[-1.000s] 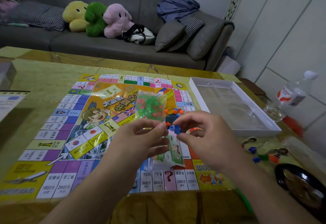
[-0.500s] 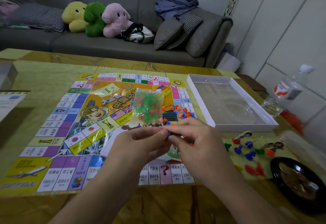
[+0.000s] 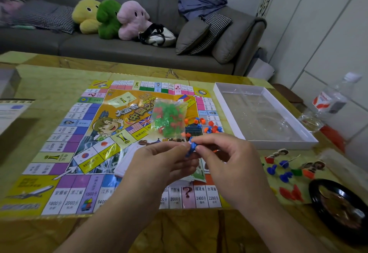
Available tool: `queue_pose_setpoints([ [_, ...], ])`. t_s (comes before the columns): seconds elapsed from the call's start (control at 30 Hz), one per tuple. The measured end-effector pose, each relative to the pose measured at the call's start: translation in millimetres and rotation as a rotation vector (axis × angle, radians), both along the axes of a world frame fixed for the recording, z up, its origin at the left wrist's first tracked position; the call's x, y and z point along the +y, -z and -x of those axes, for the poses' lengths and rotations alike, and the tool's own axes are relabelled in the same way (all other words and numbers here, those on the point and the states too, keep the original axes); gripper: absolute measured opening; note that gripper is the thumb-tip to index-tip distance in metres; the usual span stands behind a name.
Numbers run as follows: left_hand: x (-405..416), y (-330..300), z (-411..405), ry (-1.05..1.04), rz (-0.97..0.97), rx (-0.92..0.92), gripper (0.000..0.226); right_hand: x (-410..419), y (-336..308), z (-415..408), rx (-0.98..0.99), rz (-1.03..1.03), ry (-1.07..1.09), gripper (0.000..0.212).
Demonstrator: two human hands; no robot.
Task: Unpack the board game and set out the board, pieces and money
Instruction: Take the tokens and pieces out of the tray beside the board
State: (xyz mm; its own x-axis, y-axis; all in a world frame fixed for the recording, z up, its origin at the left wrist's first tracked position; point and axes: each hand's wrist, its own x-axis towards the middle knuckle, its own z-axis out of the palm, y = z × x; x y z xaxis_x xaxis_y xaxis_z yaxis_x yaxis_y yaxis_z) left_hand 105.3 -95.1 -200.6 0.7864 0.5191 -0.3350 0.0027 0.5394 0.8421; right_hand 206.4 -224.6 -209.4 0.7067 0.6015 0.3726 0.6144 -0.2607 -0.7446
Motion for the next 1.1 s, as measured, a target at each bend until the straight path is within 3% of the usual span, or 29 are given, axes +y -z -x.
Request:
queue_pose_setpoints([
  [0.27,-3,2,1,-0.038,0.028,-0.012,0.013,1,2,3,-0.048,-0.029,0.007,0.023],
  [0.83,-3,-2,5,-0.017,-0.001,-0.022,0.011,3,0,1,0.178,-0.069,-0.040,0.028],
  [1.1,1,-3,6,0.008,0.052,-0.053,0.024,-5,-11,-2,0.183,-0.094,-0.011,0.024],
])
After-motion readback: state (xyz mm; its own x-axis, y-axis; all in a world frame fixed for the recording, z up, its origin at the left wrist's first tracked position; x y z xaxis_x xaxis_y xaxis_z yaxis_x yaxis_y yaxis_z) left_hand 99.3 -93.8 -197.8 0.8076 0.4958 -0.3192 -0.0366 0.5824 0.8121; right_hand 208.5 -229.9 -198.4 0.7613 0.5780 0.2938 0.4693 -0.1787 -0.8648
